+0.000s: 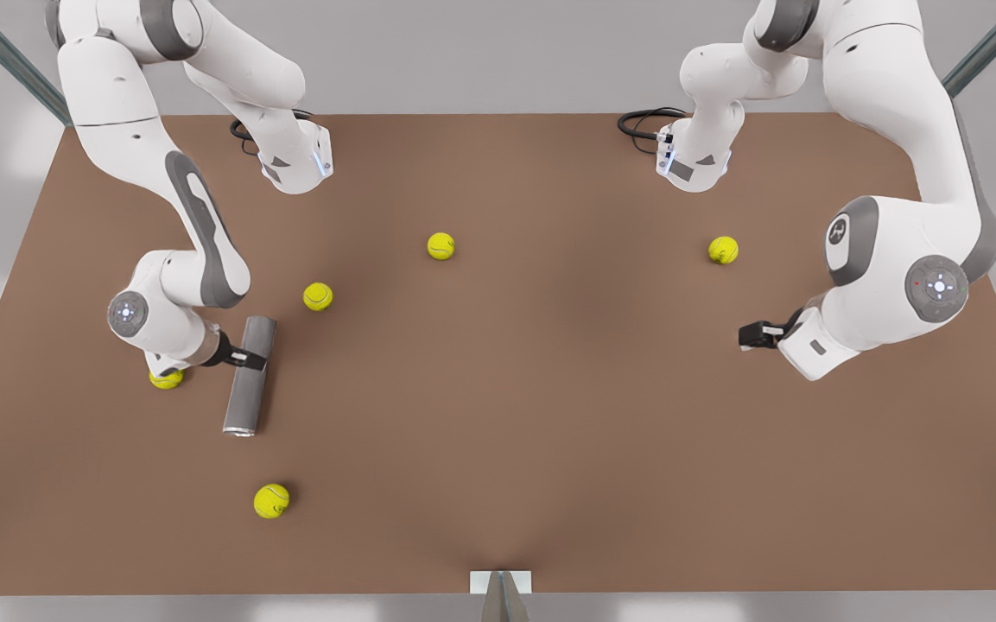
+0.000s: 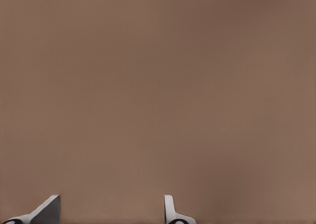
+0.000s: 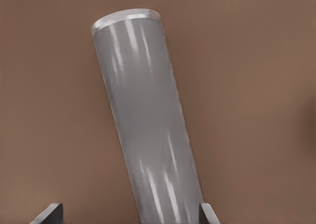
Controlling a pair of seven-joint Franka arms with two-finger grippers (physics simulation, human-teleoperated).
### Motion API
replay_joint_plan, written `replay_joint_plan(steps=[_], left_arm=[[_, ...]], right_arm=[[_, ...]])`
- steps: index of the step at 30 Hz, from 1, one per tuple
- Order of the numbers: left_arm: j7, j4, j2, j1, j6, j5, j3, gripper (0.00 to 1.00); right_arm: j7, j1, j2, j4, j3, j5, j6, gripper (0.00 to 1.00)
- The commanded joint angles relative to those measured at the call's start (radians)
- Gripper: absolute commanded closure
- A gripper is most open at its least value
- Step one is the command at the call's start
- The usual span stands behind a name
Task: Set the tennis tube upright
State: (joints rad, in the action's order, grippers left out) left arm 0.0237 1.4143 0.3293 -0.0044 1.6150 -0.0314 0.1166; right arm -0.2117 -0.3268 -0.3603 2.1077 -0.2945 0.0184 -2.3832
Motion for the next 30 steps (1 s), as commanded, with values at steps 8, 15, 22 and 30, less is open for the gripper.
replay_joint_plan(steps=[8, 15, 22, 30], left_arm=[[0.002, 0.0, -0.019, 0.007, -0.021, -0.001, 0.002, 0.0], [0.001, 0.0, -0.019, 0.007, -0.03, -0.001, 0.003, 0.0], [0.001, 0.0, -0.019, 0.007, -0.033, -0.001, 0.003, 0.0], [0.001, 0.002, -0.019, 0.007, -0.033, -0.001, 0.003, 0.0]], right_arm=[[0.002, -0.014, -0.037, 0.067, 0.0, -0.103, -0.129, 0.0], [0.003, -0.023, -0.04, 0.106, 0.0, -0.152, -0.177, 0.0], [0.003, -0.025, -0.086, 0.107, 0.002, -0.152, -0.212, 0.0], [0.003, -0.025, -0.124, 0.11, 0.006, -0.164, -0.251, 0.0]])
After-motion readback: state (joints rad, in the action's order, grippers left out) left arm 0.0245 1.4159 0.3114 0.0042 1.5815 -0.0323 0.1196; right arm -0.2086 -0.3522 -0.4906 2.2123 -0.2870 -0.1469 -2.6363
